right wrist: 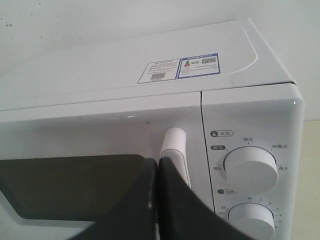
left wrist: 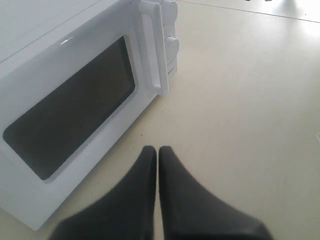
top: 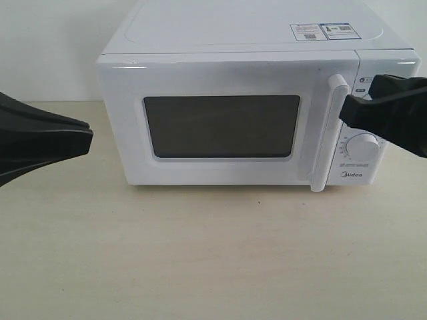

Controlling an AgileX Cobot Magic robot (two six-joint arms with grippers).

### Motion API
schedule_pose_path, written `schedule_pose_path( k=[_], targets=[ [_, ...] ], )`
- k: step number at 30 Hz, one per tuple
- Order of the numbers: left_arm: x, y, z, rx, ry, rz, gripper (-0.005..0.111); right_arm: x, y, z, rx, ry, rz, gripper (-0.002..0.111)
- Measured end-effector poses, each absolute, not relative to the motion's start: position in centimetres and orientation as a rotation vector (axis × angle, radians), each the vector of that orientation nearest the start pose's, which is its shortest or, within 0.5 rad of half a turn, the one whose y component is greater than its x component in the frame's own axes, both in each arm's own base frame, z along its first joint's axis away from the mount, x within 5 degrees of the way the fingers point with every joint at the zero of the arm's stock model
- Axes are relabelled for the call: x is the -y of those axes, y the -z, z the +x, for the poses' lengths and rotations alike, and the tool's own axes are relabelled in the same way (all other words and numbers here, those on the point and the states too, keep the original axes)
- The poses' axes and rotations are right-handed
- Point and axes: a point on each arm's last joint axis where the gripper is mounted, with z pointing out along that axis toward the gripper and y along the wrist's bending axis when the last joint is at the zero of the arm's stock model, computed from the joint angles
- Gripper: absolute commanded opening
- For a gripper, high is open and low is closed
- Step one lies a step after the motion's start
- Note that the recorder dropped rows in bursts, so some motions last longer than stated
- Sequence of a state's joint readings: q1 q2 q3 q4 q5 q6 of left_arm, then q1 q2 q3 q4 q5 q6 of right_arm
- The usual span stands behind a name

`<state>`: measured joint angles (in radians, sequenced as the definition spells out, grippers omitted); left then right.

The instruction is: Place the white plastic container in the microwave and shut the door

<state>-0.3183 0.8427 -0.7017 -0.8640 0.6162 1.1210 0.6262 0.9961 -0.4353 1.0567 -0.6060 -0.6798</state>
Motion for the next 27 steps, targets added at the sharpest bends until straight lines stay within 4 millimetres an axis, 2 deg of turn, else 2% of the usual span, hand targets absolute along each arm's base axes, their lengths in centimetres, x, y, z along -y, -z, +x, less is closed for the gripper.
schedule_pose_path(
  k=[9, 16, 20, 24, 27],
  targets=[
    [9.0, -33.0, 14.4, -1.803, 0.445, 0.935, 0.004, -7.5, -27.5, 18.1, -1.700, -0.238, 0.097, 0.000],
    [8.9, -33.6, 13.5, -1.761, 0.437, 0.947, 0.004, -7.5, -27.5, 18.1, -1.700, -0.239, 0.097, 0.000],
    [8.4, -34.0, 12.9, -1.717, 0.358, 0.976, 0.004, -7.5, -27.5, 18.1, -1.699, -0.238, 0.098, 0.000],
    [7.5, -35.4, 11.5, -1.613, 0.257, 0.947, 0.004, -7.5, -27.5, 18.1, -1.698, -0.237, 0.099, 0.000],
    [6.4, -37.0, 9.3, -1.509, 0.208, 0.898, 0.004, -7.5, -27.5, 18.0, -1.696, -0.237, 0.100, 0.000]
  ],
)
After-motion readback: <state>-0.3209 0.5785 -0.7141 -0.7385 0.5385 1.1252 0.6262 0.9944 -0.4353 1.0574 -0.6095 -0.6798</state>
